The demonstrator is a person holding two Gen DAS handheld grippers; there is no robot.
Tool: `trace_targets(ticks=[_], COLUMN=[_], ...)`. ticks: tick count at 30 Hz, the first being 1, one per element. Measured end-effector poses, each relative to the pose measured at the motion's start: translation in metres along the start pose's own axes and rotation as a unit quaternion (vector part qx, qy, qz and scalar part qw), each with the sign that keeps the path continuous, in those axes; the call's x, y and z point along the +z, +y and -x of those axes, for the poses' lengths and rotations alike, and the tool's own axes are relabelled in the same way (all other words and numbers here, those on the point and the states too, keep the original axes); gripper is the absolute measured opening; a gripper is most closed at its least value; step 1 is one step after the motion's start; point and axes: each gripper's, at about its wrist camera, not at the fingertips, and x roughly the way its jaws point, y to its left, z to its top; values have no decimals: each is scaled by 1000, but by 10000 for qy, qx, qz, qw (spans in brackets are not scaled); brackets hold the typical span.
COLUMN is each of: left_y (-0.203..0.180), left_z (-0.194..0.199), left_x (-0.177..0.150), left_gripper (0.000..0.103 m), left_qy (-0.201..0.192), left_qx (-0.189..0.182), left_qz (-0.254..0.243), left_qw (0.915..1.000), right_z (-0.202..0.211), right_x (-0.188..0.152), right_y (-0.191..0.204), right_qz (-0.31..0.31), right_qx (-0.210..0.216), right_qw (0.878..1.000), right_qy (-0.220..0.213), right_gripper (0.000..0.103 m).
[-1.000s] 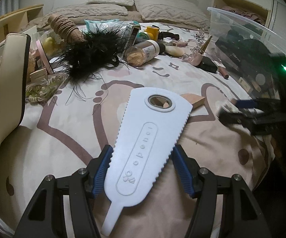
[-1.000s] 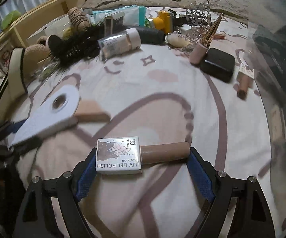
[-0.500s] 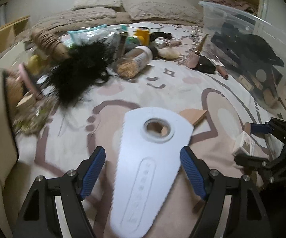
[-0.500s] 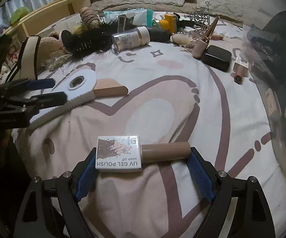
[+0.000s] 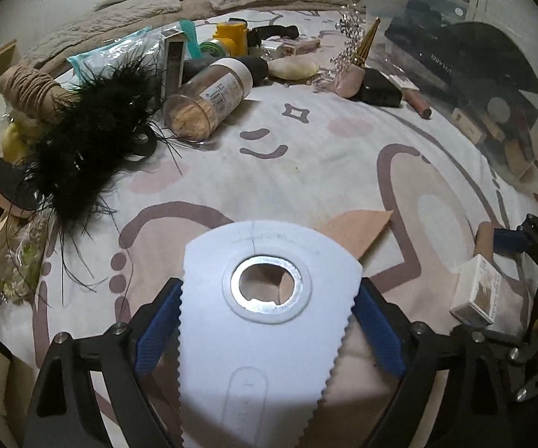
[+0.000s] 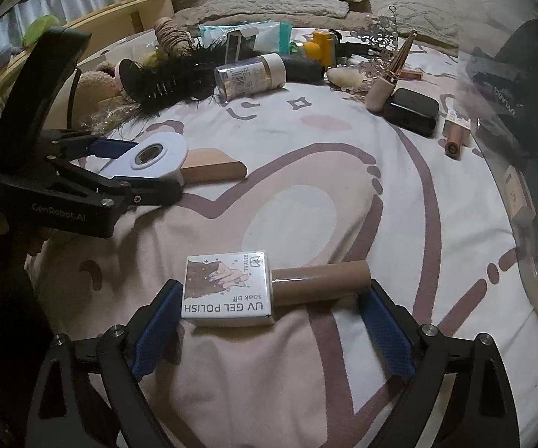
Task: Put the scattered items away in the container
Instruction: 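Lift the jar opener with the left tool while the right tool lifts the polish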
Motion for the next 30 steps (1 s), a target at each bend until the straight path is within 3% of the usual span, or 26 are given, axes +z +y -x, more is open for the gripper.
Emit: trace_targets(ticks=[7,11,15,21,30], left_y=[6,8,9,11,18], left_z=[9,11,9,16,60], left_x=[-10,-16,-17,-22,-20], left_gripper=[91,91,80,79,79], left_qy=[179,63,-182,-539,-1229], left_qx=[-82,-150,-236,-184,-119], left_qz=[-19,66,189,327,537], left_qw=[9998,9998,9994,9978,9909], right_z=[1,0,0,-1,-1], right_x=[-1,-1,-2,-1,-1], right_y=[0,0,1,1,1], right_qz=[-17,-31,-33,-39,-33], right_qx=[35,32,-3,-23,-38], right_qw=[10000,10000,9999,9999,9999], right_qy=[-48,-65,-95,-114,-131], right_gripper=[95,96,96,96,96])
